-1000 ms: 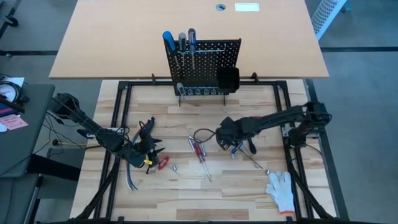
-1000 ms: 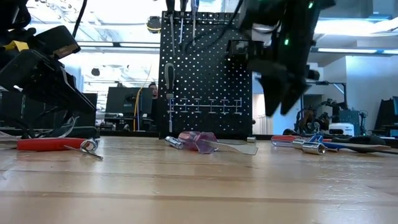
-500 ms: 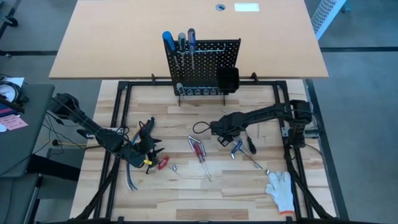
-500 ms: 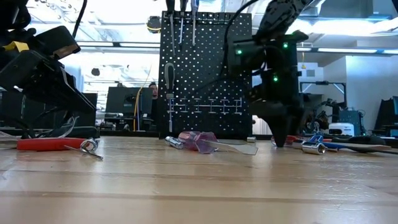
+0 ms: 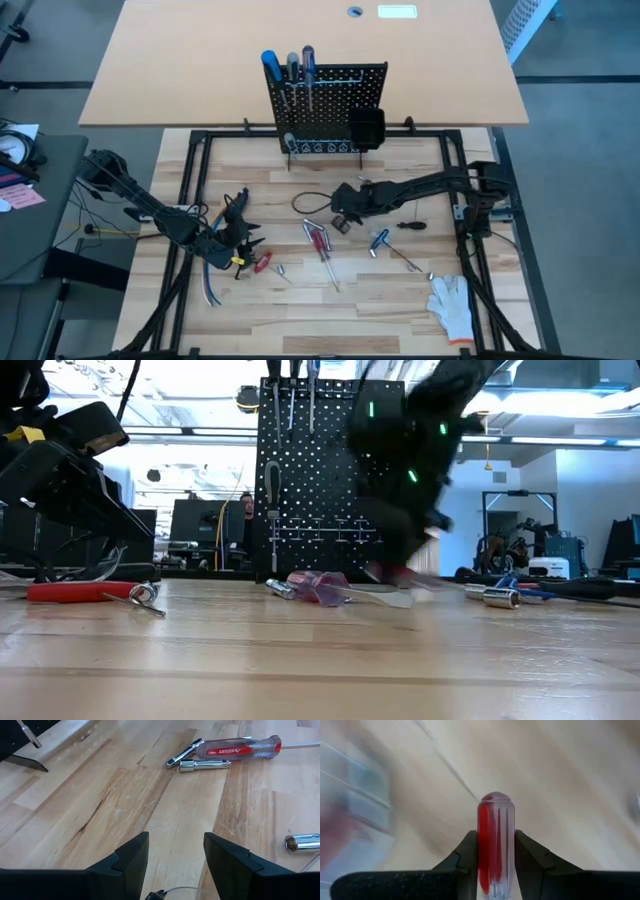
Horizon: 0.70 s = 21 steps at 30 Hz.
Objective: Hang tools onto peg board
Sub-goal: Hang the red screwdriver on the pegboard
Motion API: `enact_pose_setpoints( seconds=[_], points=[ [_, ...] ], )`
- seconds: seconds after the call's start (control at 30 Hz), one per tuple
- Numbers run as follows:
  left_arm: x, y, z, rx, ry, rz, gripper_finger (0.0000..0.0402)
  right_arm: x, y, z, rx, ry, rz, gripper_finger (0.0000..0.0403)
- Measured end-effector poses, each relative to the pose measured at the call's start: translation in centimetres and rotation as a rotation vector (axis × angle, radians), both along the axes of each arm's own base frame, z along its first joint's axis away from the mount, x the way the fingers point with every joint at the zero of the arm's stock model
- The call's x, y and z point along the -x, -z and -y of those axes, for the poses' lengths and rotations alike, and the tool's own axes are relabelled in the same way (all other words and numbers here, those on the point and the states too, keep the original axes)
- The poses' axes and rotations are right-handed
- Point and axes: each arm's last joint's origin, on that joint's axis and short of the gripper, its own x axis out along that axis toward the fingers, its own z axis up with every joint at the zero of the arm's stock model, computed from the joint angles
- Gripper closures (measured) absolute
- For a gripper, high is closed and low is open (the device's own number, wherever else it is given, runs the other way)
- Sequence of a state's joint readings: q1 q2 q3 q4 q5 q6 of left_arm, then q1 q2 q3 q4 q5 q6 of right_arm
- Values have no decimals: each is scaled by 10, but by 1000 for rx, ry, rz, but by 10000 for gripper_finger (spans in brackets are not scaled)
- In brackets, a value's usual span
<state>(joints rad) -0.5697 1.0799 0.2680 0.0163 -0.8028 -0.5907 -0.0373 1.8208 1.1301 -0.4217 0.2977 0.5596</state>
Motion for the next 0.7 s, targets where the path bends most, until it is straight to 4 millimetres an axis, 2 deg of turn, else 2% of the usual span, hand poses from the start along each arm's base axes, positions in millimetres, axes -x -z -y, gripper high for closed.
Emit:
enact_pose_setpoints(
  seconds=[0.23, 0.37, 0.5, 0.7],
  points=[
    [0, 0, 0, 4, 4, -2, 217, -27, -60, -18, 137, -185, 498, 312],
    [0, 0, 0, 4, 4, -2, 217, -30, -114, -21, 283, -263, 763, 312],
    [0, 0, 0, 4, 4, -1, 217, -28, -169, -11, 493, -307, 903, 312],
    [0, 0, 0, 4, 4, -1, 217, -21, -247, 25, 753, -245, 1003, 312]
  ],
)
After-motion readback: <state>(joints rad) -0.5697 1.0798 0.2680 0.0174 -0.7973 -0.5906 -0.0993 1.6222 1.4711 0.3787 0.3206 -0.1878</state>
